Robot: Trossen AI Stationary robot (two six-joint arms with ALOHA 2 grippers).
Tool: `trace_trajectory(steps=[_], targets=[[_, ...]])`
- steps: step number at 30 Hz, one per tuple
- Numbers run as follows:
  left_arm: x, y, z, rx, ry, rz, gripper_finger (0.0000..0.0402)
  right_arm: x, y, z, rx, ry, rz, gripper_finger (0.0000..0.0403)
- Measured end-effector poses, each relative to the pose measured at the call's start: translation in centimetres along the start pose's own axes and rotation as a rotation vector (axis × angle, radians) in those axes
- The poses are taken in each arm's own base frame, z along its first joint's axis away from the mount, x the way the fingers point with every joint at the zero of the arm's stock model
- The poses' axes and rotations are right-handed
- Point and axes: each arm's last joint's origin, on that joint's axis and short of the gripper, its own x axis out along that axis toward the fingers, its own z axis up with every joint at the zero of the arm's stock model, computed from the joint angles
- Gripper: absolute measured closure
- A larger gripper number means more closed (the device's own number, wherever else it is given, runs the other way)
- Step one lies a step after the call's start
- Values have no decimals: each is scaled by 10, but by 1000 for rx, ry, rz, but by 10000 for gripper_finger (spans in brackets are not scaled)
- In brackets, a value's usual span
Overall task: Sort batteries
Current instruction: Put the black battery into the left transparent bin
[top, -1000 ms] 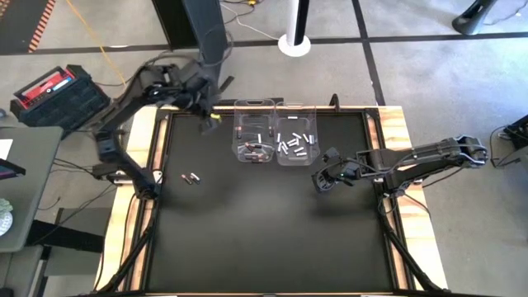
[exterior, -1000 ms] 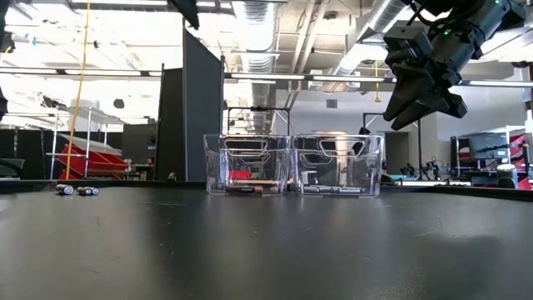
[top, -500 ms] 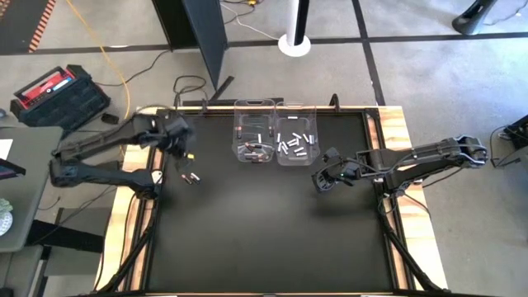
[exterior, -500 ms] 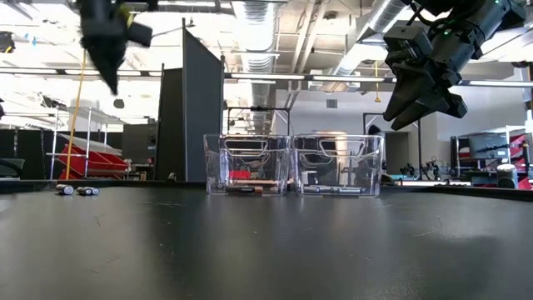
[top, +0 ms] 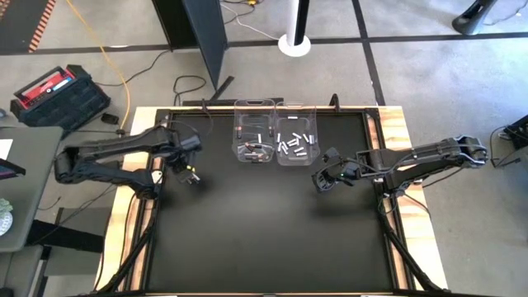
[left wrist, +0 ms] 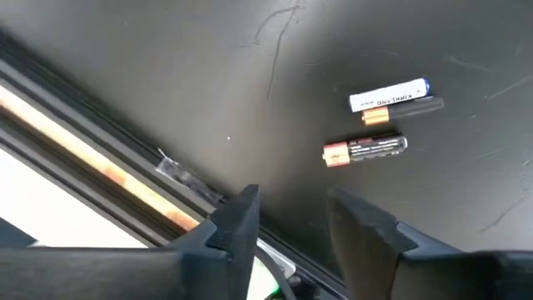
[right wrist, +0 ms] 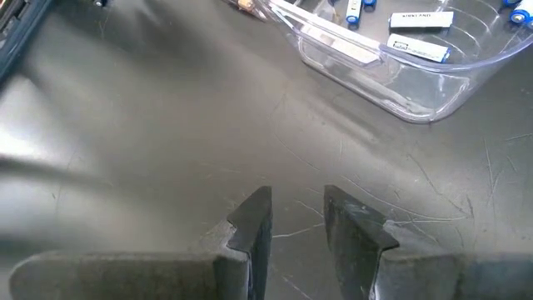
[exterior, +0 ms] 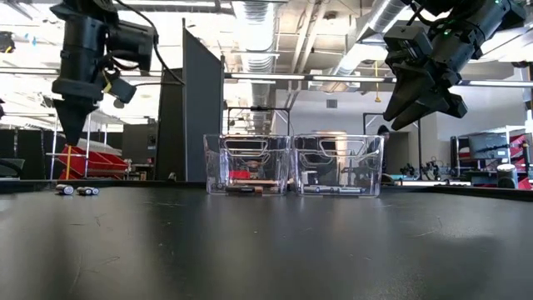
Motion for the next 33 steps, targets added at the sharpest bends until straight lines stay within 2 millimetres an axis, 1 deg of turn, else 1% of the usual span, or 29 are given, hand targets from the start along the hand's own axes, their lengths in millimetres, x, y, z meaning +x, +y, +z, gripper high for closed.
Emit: trace_trajectory(steps=[3, 5, 7, 11, 14, 22, 27, 30, 33], targets=[[6, -2, 5, 36, 36, 7, 246, 0, 0, 0, 0, 0, 0, 276], [10, -4, 9, 46, 71, 12, 242, 0, 0, 0, 0, 0, 0, 276], [16, -6, 13, 68, 108, 18, 241, 0, 0, 0, 0, 0, 0, 276], [28, -11, 20, 200, 188, -20, 244, 0, 0, 0, 10, -1, -1, 276], [35, -14, 25, 268, 224, -43, 246, 0, 0, 0, 13, -1, -1, 276], [52, -21, 37, 402, 262, -101, 247, 0, 0, 0, 32, -1, -1, 276], [57, -23, 39, 436, 285, -129, 247, 0, 0, 0, 36, -1, -1, 276], [58, -24, 40, 453, 258, -159, 247, 0, 0, 0, 36, -1, -1, 276], [63, -25, 39, 459, 248, -171, 247, 0, 0, 0, 40, -1, -1, 276]])
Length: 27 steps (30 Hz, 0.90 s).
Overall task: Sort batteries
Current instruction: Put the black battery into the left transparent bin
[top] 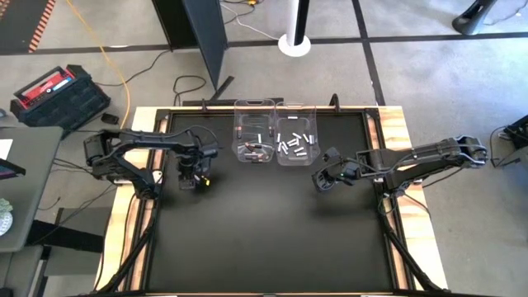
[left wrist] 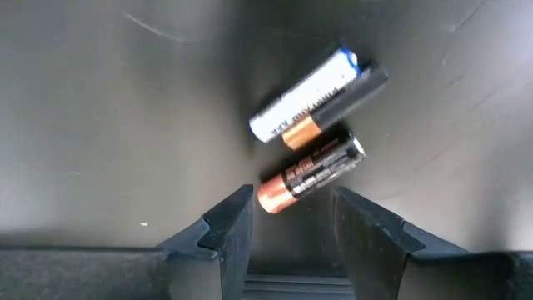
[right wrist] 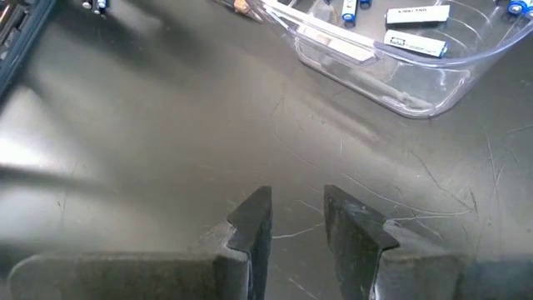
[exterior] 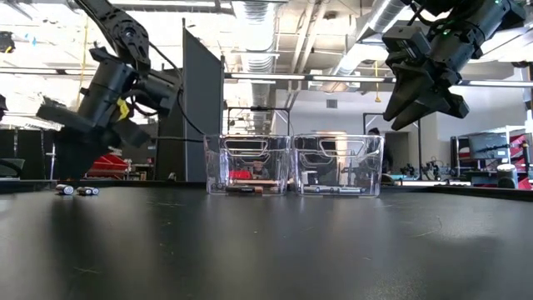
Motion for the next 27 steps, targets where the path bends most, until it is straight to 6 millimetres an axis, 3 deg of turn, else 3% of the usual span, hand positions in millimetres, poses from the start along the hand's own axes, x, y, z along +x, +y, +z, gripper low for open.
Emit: trace_trajectory(steps=[4, 20, 27], targets=[[11, -2, -6, 3, 35, -10, 247, 0, 0, 0, 7, 0, 1, 276], [16, -1, -3, 39, -5, 20, 249, 2, -5, 8, 40, -21, -23, 276], [17, -1, -3, 47, -6, 21, 290, 2, -5, 7, 32, -20, -23, 276]])
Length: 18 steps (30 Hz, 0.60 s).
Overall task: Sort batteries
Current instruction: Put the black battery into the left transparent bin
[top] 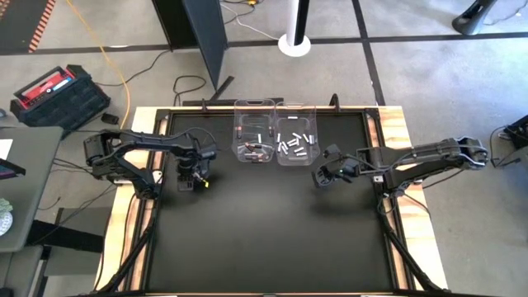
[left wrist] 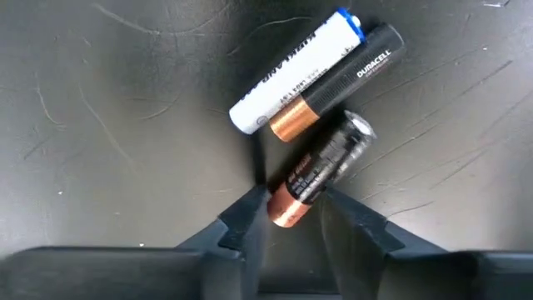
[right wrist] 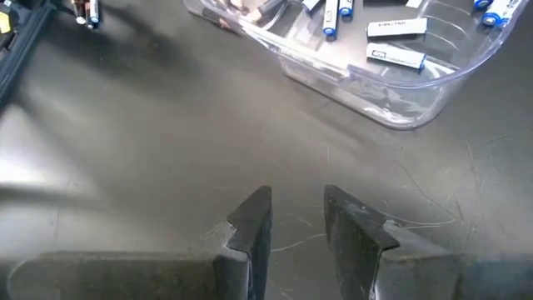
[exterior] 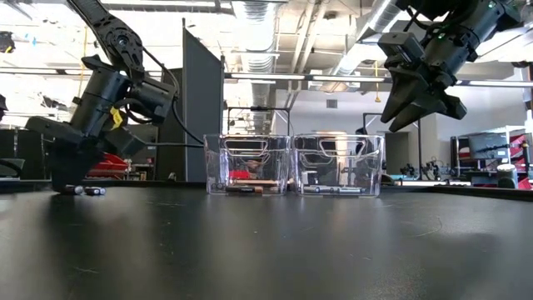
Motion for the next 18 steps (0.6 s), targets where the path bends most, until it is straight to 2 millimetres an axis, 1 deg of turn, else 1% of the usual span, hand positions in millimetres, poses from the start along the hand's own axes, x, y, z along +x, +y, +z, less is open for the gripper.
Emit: trace_trajectory(steps=[5, 8, 11, 18], targets=[[0, 0, 0, 0, 1, 1, 336, 0, 0, 0, -3, 0, 0, 276], [0, 0, 0, 1, 2, 1, 355, 0, 0, 0, -6, 0, 0, 276], [0, 0, 0, 0, 2, 1, 359, 0, 0, 0, -6, 0, 0, 276], [-5, 1, 1, -12, 3, 4, 347, 0, 0, 0, -12, 0, 0, 276]])
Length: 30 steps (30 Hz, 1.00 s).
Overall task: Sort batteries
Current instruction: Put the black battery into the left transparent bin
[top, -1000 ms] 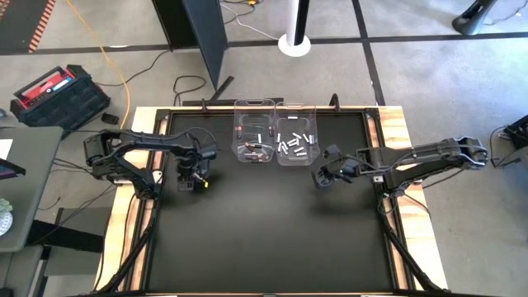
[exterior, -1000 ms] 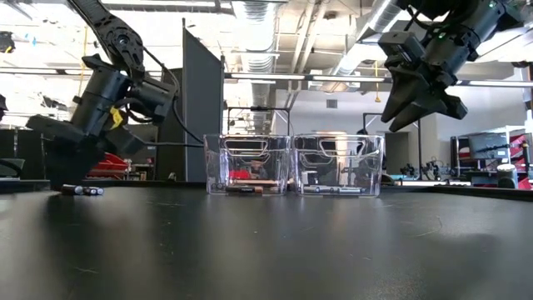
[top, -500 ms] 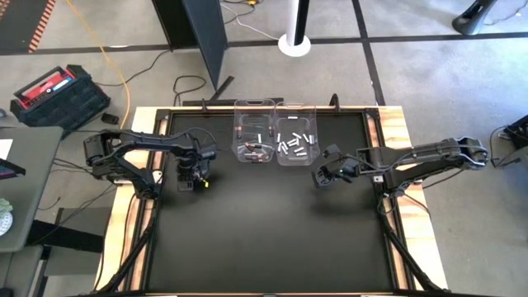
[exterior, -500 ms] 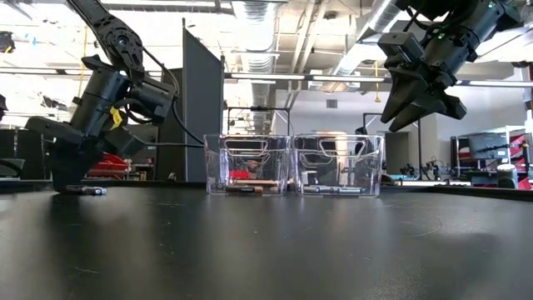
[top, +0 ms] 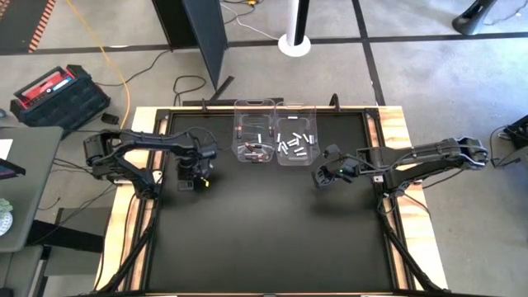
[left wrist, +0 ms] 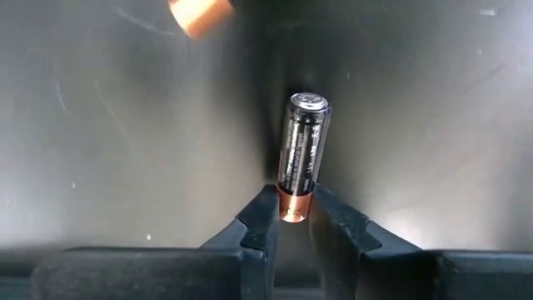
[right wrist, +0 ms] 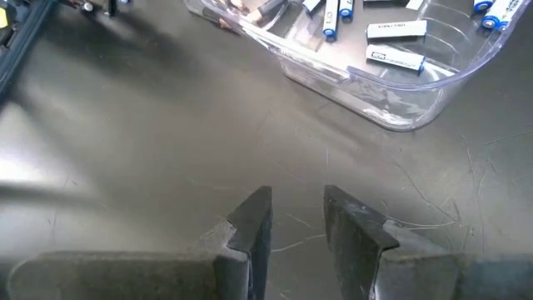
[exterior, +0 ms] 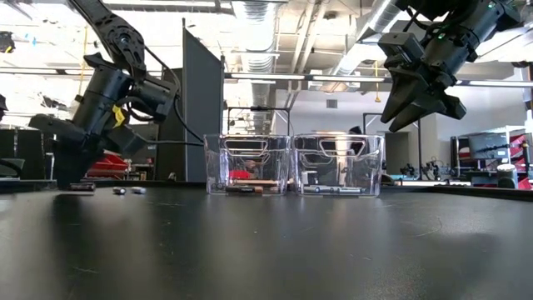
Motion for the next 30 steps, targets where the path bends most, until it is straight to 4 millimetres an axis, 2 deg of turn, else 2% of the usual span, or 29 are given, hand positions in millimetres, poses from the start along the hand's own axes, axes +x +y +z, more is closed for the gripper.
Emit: trace_trajectory(steps=[7, 13, 16, 21, 27, 30], targets=[[-15, 1, -2, -22, 59, 17, 346, 0, 0, 0, -21, 0, 0, 276], [-43, 6, 5, -45, 4, 49, 345, 0, 0, 0, -25, 0, 0, 276], [-67, 11, 9, -61, -90, 105, 345, 0, 0, 0, -25, 0, 0, 276], [-120, 22, 5, -122, -266, 212, 345, 0, 0, 0, -17, 0, 0, 276], [-182, 43, 8, -207, -562, 346, 345, 0, 0, 0, 13, -2, 3, 276], [-207, 53, 17, -207, -725, 419, 345, 0, 0, 0, 21, -2, 2, 276]])
